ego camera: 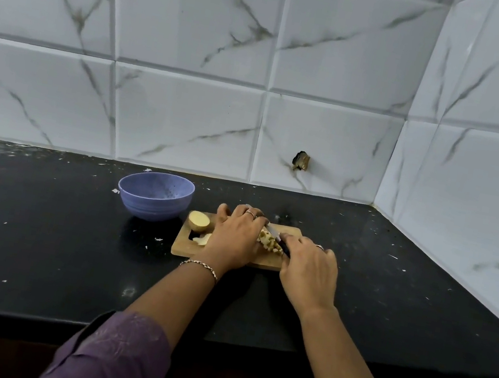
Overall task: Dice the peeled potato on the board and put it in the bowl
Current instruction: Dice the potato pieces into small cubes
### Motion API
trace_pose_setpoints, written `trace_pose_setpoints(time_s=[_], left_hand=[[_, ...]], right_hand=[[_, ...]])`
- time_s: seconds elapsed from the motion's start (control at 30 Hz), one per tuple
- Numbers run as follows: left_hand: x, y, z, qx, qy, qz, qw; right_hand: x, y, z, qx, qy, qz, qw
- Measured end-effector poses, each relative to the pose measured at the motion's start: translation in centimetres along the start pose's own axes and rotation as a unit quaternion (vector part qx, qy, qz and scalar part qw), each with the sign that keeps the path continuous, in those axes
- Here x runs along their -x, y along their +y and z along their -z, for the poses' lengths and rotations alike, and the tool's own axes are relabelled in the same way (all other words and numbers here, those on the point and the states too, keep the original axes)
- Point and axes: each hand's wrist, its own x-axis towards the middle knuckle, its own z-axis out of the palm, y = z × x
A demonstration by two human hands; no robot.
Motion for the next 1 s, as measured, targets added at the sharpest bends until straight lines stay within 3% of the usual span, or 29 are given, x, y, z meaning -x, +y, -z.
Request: trace_pose_setpoints(time_s=[0.23,0.43,0.57,0.73,0.87,1.0], left_hand=[[-1.7,0.6,0.1,-0.017,-0.054,-0.022,0.998],[-1.8,-0.4,0.5,0.032,-0.032,0.018,0.999],[-0.4,-2.1,0.7,0.075,0.009,0.064,0.995],[2.3,-3.8,1.7,0.137,0.131,0.179,0.965],[4.4,-4.2,1.8,0.102,0.117,0.225,0.962],[5.5,-4.0,2.1,0.033,0.092,0.212,0.972]], right_hand=[[-0.2,0.2,-0.2,-0.010,0.002,0.002,1.000],[-0.2,0.2,0.0,-0.009,-0.006,-0.002,1.000],[-0.1,0.0,0.1,-0.012,-0.009,-0.012,1.000],[0.3,-0.7,0.3,-0.035,-0.028,-0.028,0.999],[1.0,-1.1,0.5,-0.041,-0.031,-0.035,0.998],[1.6,-1.8,0.7,-0.029,-0.029,-0.021,0.999]])
